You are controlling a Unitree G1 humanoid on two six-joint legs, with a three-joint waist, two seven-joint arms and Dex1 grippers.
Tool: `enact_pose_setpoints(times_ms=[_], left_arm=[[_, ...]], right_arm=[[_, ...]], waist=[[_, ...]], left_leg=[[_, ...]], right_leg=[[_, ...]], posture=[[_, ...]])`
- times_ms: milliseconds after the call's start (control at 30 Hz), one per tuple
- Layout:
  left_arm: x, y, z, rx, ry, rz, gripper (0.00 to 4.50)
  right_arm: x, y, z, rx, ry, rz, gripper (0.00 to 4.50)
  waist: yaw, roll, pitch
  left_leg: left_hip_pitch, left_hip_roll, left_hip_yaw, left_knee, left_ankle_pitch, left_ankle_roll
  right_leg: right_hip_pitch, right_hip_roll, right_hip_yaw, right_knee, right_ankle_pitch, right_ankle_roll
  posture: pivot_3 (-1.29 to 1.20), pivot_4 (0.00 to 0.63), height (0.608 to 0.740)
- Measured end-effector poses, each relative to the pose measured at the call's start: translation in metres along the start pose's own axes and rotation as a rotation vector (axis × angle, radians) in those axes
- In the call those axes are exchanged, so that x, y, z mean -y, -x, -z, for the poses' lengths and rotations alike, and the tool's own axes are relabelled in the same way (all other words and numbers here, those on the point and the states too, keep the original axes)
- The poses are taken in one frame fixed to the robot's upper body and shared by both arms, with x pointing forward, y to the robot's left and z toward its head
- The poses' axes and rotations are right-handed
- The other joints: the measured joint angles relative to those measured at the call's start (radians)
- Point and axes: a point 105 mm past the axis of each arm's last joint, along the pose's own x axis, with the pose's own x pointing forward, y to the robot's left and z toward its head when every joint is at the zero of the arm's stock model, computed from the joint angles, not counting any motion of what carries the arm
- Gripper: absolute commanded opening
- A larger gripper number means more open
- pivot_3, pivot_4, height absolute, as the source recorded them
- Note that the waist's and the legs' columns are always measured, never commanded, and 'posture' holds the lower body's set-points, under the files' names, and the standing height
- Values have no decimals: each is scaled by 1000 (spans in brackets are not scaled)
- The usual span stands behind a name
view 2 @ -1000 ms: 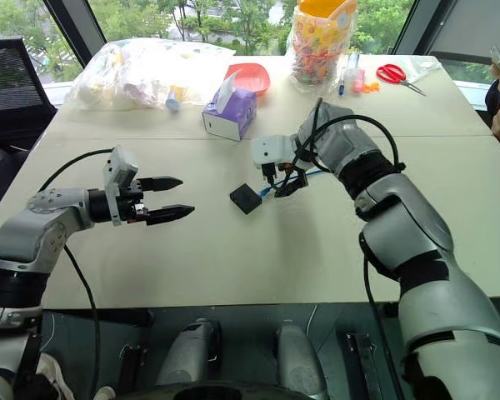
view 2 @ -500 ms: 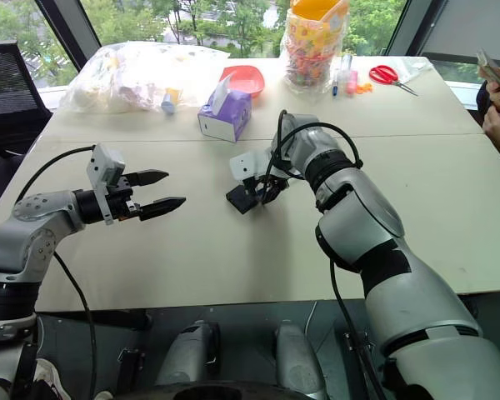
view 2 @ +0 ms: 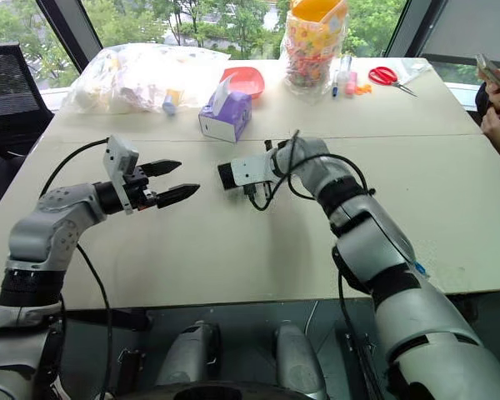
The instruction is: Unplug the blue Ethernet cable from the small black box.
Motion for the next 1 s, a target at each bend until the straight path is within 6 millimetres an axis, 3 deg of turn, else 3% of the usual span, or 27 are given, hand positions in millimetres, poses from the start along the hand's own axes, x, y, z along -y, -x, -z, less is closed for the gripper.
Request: enact_pose_setpoints(times_ms=[133,233,367,567,800,900,1000], left_arm=[[6,-12,-5,4,50,64,4500],[9,-18,-13,7,74,118,4500],[16,-26,-19,3,77,182,4500],[21,-35,-29,15,82,255,4500],[26,-40,-31,21,102,290,4500],[27,-40,-31,18,104,299,3707],[30,-40,-30,9,106,319,2515]], right_arm=[[-11,27,-3,26,22,240,63],[-10,52,-17,74,40,403,63],[-13,68,-31,98,131,504,63],[-32,70,-52,161,187,475,63],[-35,69,-52,157,203,434,63],[-33,70,-54,158,216,435,0],[-28,70,-57,163,230,441,0]], waist=[[12,0,0],[13,0,0],[11,0,0],[14,0,0],[14,0,0],[14,0,0],[15,0,0]], left_leg=[[-5,0,1,0,0,0],[-3,0,0,0,0,0],[-2,0,0,2,0,0],[-3,0,-1,2,0,0],[-3,0,-1,2,0,0],[-3,0,-1,2,0,0],[-3,0,-1,2,0,0]], right_leg=[[-5,0,0,0,0,0],[-4,1,0,0,0,0],[-2,1,0,0,0,0],[-2,1,0,-1,0,0],[-1,1,0,-2,0,0],[-1,1,0,-2,0,0],[-1,1,0,-2,0,0]], posture=[[0,150,735],[0,150,735],[0,150,735],[0,150,735],[0,150,735],[0,150,735],[0,150,735]])
